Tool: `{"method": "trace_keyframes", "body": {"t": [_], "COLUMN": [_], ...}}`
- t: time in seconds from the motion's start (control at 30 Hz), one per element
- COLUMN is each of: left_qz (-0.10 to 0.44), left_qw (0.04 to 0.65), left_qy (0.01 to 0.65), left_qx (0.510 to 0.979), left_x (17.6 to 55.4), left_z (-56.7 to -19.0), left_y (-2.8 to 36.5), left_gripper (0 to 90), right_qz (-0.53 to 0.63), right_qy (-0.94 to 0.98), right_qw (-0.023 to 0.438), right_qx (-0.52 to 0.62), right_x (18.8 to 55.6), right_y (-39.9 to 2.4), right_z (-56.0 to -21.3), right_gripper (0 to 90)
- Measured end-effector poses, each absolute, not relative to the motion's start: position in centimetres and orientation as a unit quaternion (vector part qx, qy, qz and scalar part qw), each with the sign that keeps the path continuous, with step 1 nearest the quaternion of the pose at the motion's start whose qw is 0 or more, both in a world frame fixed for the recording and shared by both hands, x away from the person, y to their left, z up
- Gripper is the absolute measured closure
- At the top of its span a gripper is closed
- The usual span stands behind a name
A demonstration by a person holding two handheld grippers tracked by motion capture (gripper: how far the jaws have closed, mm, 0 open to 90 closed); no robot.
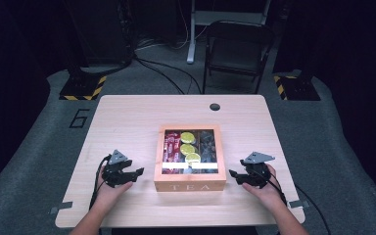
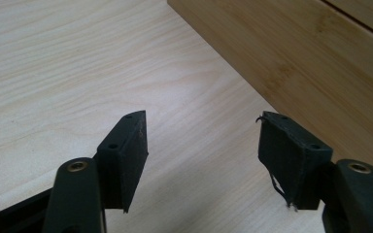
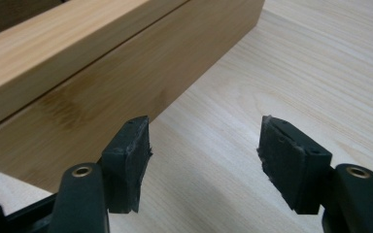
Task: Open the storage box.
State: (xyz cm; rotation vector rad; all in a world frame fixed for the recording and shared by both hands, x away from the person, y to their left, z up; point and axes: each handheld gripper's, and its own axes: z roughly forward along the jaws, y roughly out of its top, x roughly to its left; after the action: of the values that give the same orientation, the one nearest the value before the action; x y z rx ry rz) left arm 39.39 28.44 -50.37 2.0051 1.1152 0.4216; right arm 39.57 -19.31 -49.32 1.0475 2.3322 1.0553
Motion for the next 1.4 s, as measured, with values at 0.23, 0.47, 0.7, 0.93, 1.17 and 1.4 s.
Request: {"method": "trace_keyframes", "body": {"t": [0.23,0.47,0.7,0.93,1.17,1.4], "left_qz": [0.164,0.153,0.147,0.15,0.147,0.148], "left_qw": [0.403,0.41,0.414,0.424,0.438,0.436], "left_qy": [0.44,0.437,0.433,0.429,0.434,0.42], "left_qx": [0.785,0.786,0.787,0.784,0.773,0.782], "left_x": [39.1,38.6,38.3,37.9,37.2,36.7], "left_z": [-49.9,-49.6,-49.2,-48.5,-47.1,-45.9], "left_y": [28.3,27.8,27.4,27.3,27.1,26.7], "left_gripper": [30.9,27.1,24.1,28.3,35.9,37.8], "right_qz": [0.38,0.395,0.393,0.399,0.421,0.414], "right_qy": [0.83,0.821,0.828,0.825,0.819,0.828], "right_qw": [0.18,0.174,0.171,0.171,0.148,0.147], "right_qx": [0.366,0.373,0.362,0.361,0.361,0.348], "right_x": [39.2,39.2,38.7,38.4,37.8,37.4], "right_y": [-19.0,-19.1,-19.0,-19.1,-19.0,-18.3], "right_z": [-49.2,-48.9,-48.3,-47.7,-46.1,-44.7], "right_gripper": [31.2,25.1,23.4,27.1,33.8,36.0]}}
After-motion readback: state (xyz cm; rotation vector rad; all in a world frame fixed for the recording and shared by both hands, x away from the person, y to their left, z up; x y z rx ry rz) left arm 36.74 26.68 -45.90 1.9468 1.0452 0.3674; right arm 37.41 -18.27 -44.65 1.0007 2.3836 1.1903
